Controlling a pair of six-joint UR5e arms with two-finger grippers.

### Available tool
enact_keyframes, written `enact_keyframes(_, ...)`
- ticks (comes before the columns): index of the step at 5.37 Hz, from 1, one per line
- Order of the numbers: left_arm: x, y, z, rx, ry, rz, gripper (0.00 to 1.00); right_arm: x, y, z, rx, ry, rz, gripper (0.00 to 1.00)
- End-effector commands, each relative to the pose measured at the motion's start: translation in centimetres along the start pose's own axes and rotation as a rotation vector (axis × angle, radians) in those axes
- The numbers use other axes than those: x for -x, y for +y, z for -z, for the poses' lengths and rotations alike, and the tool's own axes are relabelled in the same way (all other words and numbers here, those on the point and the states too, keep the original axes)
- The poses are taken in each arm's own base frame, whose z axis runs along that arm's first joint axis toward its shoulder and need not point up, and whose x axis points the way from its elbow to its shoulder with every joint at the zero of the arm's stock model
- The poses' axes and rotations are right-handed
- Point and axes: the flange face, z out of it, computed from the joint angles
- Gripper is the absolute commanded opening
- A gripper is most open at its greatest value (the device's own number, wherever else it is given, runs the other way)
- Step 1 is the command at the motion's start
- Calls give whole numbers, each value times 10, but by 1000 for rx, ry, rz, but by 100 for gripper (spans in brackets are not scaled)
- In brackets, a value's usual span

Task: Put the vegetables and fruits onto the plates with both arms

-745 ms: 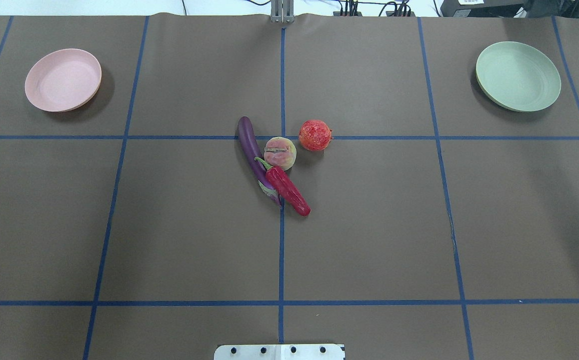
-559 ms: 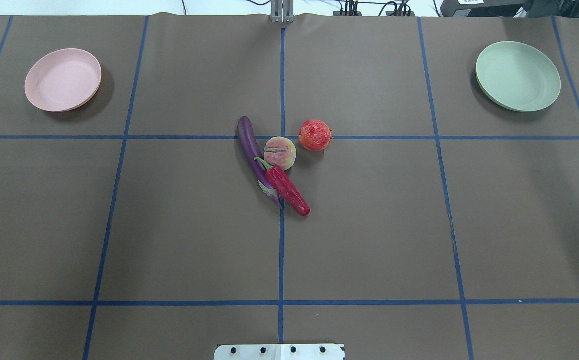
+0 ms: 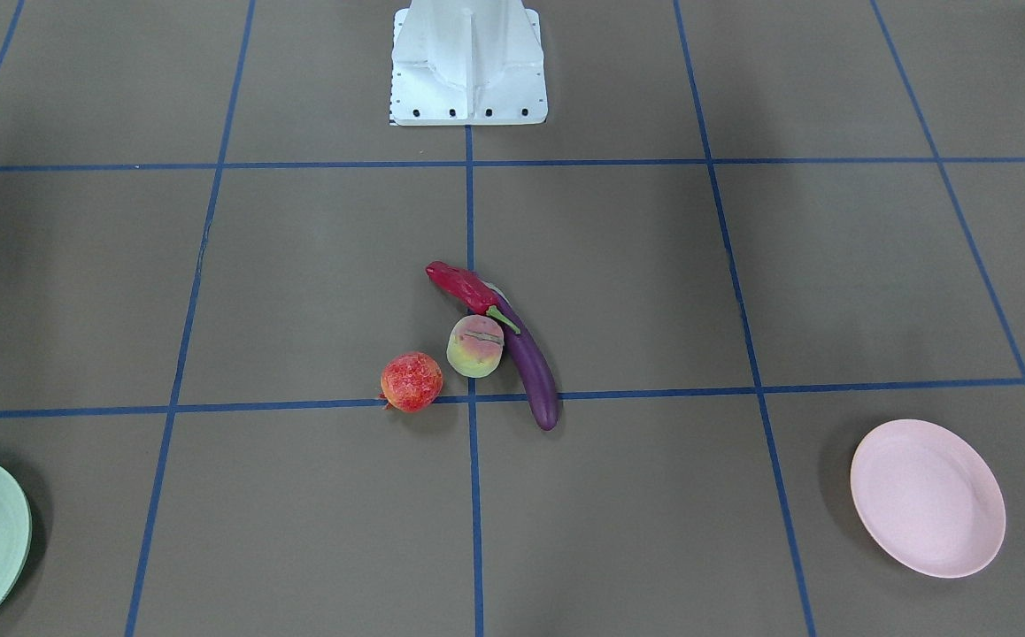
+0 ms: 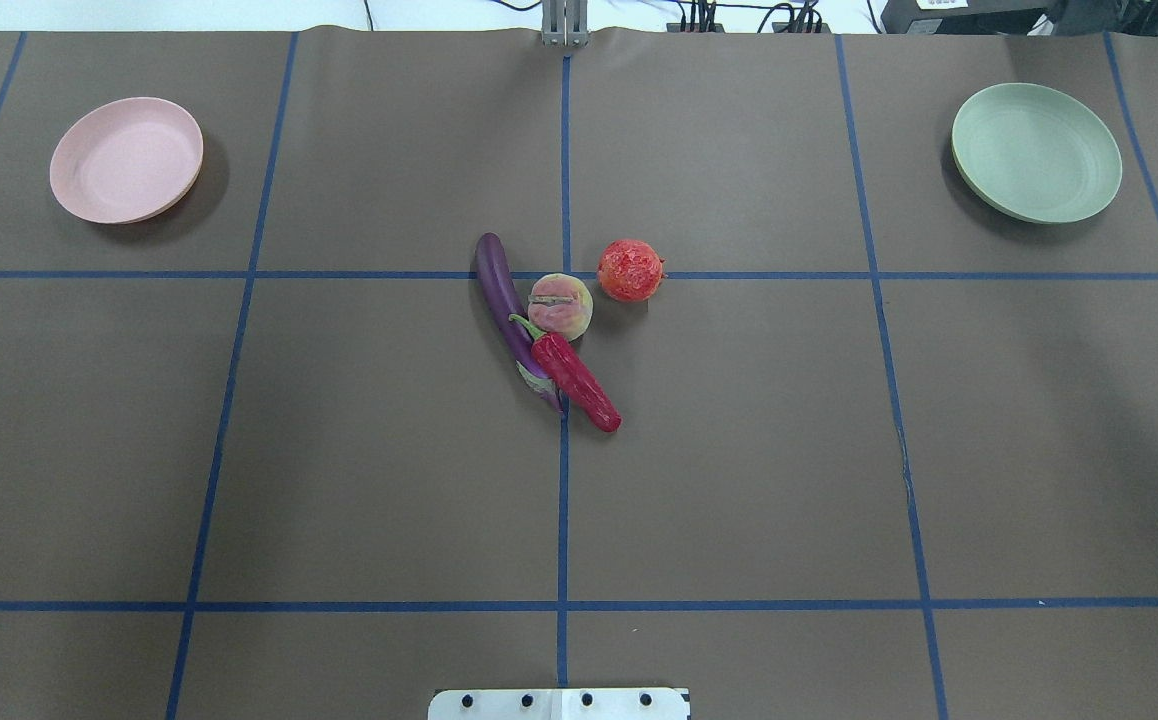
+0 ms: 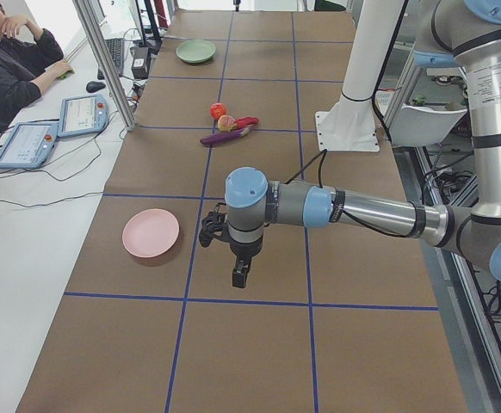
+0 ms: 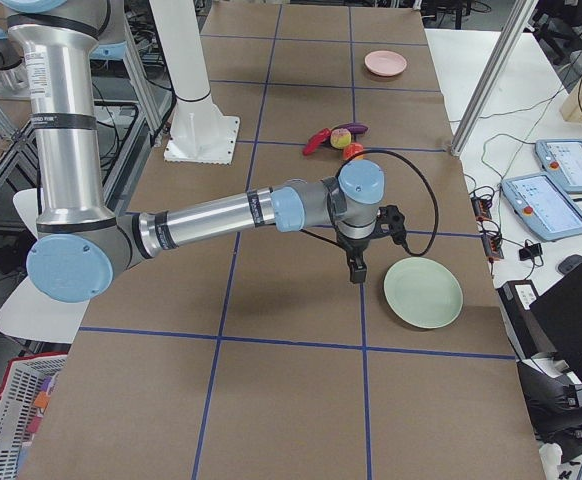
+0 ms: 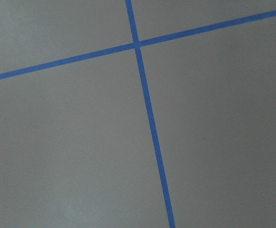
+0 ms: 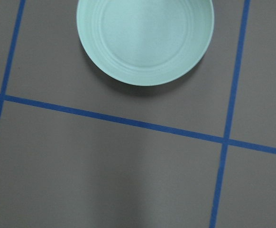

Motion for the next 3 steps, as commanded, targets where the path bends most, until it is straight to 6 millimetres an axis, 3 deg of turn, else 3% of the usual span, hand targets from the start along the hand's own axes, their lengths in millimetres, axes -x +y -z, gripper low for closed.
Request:
enact_keyframes(1,0,-1,-1,1,4,2,100,148,-83,-29,8,-59,110,100)
enact_keyframes(2,0,-2,-2,3,8,5,100,207,-107,-55,33,-69,161,99)
enact_keyframes(3,0,-2,-3,1,11,3,100,263,-119,-68,24,-52,149,99)
